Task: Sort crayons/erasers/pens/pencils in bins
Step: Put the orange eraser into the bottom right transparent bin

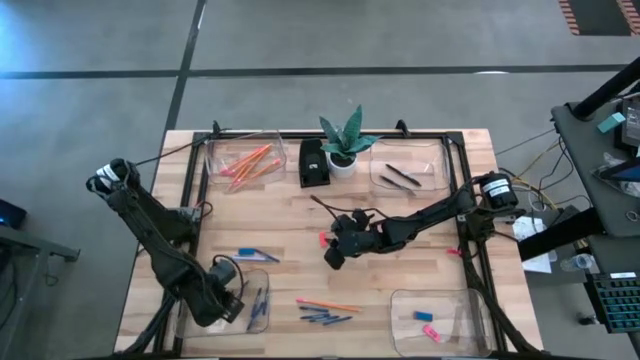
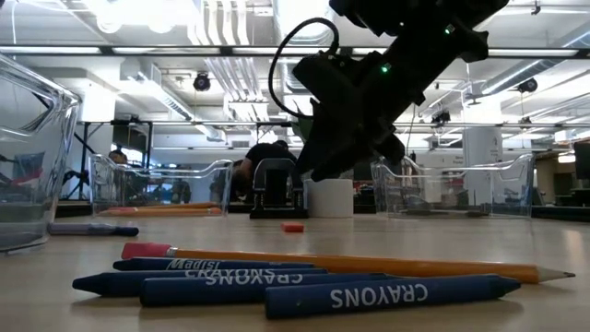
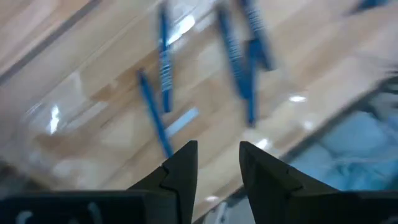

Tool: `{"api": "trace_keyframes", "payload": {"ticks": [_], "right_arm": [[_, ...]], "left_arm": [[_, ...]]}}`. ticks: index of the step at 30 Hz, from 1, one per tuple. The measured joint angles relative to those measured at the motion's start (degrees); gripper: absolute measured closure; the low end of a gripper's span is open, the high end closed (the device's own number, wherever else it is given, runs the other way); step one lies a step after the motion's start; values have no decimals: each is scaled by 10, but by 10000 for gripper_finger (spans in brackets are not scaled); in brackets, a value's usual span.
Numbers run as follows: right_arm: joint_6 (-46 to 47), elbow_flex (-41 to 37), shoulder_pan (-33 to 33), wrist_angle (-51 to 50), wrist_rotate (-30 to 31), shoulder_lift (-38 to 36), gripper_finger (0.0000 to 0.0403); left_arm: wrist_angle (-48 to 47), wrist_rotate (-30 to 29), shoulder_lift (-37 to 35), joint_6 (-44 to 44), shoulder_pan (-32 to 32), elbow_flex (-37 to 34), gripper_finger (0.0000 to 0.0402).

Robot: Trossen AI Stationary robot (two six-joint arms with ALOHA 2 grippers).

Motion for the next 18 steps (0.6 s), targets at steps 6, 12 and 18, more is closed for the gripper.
{"api": "trace_keyframes", "payload": {"ticks": [6,12,18], "right_arm": [[56,0,0,8,1,10,212],[98,37,0,-4,1,56,183],[125,124,-6,-124,0,115,178]], "left_arm": [[1,-99,-21,81,0,31,297],[1,-195,-31,179,0,62,297],[7,-262,-32,261,0,86,297]]}}
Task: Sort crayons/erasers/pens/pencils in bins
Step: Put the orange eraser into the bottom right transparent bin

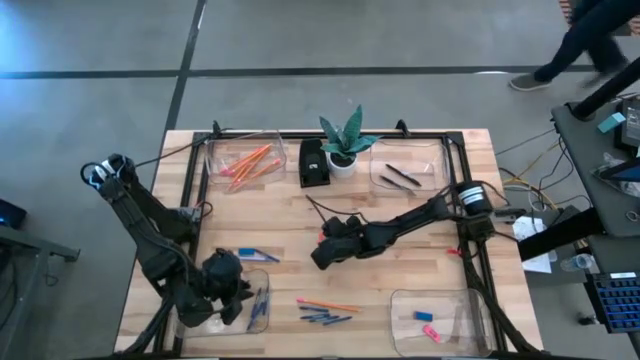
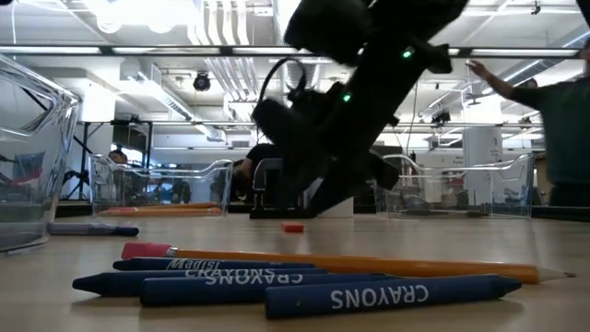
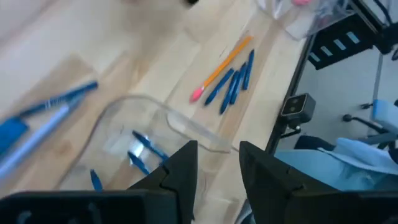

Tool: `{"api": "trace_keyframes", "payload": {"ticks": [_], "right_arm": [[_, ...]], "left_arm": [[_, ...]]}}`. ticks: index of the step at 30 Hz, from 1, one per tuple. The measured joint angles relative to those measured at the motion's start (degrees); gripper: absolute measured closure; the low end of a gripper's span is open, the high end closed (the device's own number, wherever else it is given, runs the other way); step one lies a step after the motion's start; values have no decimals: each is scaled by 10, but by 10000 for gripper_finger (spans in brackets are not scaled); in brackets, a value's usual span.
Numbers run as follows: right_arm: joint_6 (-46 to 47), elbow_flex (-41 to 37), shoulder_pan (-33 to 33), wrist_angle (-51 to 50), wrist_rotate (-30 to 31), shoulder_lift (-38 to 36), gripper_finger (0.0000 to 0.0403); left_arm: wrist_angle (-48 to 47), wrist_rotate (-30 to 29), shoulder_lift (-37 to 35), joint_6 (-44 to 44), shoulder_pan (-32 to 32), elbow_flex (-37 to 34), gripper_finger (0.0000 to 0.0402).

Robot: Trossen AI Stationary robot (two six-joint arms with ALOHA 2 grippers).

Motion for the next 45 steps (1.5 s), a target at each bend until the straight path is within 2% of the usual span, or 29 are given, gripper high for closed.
{"api": "trace_keyframes", "payload": {"ticks": [12,17,24,28,38,45], "right_arm": [[8,150,-3,-169,2,109,182],[16,151,-3,-181,1,117,220],[18,149,-3,-193,-1,110,292],[11,149,-2,-195,-2,108,320],[-25,146,21,-212,14,91,320],[-31,142,30,-314,12,59,328]], "left_arm": [[4,-28,5,26,0,4,297],[17,-28,19,33,-1,5,297],[80,-30,33,79,-1,4,297],[109,-32,39,103,-1,8,297],[126,-44,39,129,0,6,297],[124,-54,39,130,0,6,297]]}}
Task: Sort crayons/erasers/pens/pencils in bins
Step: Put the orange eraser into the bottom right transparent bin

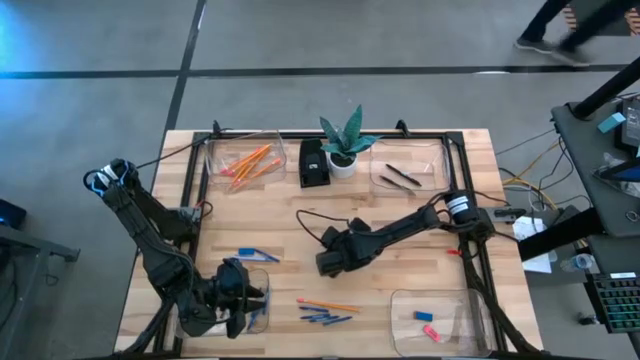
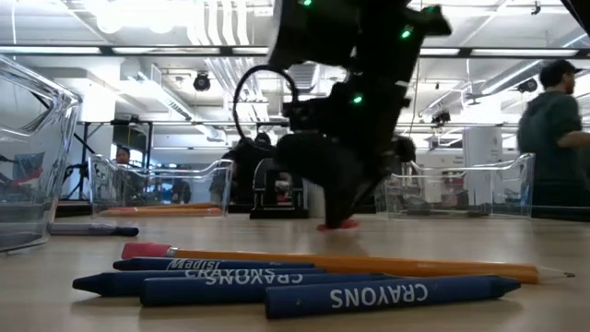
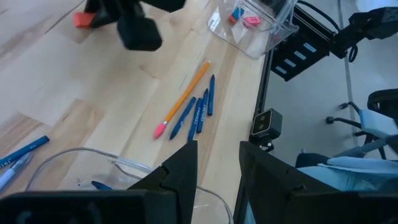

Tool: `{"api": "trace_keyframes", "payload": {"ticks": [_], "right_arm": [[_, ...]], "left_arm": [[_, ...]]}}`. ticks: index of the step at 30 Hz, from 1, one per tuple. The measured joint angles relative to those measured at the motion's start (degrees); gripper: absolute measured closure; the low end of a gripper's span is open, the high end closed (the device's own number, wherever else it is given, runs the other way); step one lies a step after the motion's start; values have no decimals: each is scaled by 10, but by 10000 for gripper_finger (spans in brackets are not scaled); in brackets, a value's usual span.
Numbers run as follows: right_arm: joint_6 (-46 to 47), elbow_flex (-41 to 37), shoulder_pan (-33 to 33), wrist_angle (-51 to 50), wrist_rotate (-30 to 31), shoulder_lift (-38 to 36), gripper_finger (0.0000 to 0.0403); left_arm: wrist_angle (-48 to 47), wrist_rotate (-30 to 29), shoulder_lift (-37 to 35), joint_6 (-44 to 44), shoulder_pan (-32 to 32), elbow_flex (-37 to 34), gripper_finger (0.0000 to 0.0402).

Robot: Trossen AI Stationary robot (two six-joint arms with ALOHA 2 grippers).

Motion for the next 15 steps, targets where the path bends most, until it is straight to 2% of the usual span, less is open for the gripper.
{"api": "trace_keyframes", "payload": {"ticks": [7,11,15], "right_arm": [[-12,-31,27,-72,12,-79,325],[1,-79,61,-76,11,-162,327],[56,-134,108,-71,10,-251,325]], "left_arm": [[0,-5,0,12,0,-3,297],[-1,-12,0,14,0,-3,297],[-1,-31,0,15,0,-3,297]]}}
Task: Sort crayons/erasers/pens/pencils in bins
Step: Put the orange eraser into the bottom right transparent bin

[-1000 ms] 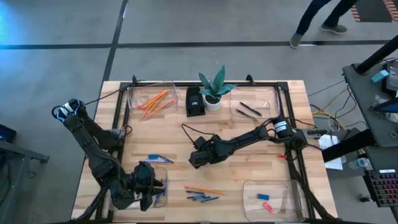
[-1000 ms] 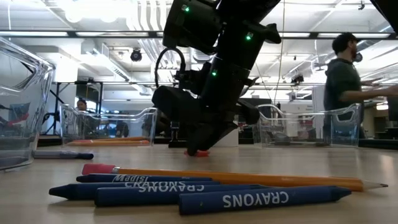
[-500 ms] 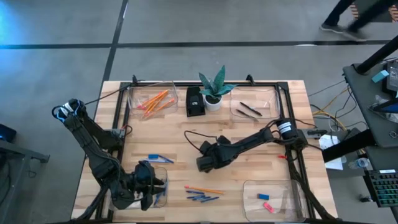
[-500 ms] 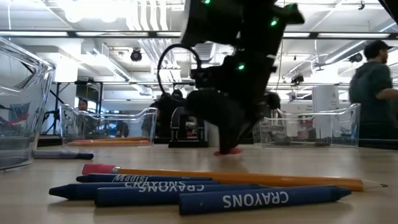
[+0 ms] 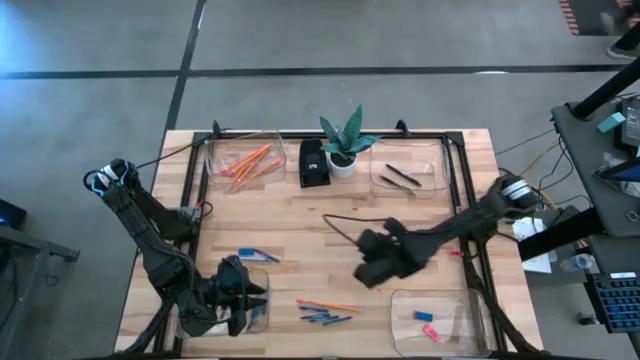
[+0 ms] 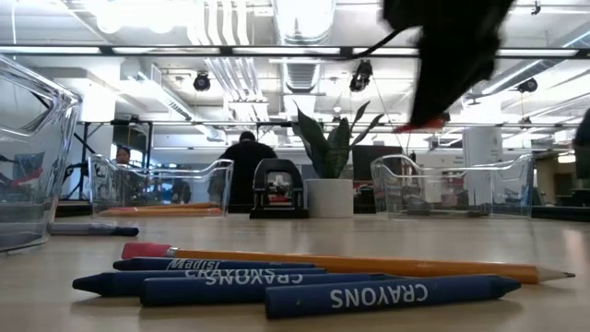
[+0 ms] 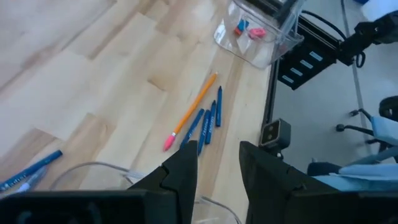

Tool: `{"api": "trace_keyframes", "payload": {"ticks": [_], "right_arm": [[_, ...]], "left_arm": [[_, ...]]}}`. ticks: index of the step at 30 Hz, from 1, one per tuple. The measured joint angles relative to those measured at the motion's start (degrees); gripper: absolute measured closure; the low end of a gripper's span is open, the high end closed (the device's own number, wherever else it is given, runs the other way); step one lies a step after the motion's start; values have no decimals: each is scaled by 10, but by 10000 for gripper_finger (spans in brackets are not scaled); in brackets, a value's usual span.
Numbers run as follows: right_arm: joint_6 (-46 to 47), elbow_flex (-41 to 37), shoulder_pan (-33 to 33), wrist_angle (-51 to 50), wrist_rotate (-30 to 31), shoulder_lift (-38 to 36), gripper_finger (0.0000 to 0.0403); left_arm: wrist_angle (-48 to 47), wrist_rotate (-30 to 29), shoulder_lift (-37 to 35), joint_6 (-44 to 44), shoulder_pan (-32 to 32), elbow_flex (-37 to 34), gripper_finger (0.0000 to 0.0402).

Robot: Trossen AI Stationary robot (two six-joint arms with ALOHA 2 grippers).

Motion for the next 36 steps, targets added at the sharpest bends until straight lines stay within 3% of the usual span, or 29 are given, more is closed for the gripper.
{"api": "trace_keyframes", "payload": {"ticks": [10,21,27,36], "right_arm": [[178,-71,170,20,0,-122,328],[390,-74,345,21,-16,-111,327],[476,-75,387,21,-50,-73,322],[538,-76,392,21,-150,0,321]], "left_arm": [[0,-47,0,15,8,-3,297],[0,-50,0,21,31,-7,297],[0,-51,0,41,50,-8,297],[-4,-50,0,73,75,-9,297]]}}
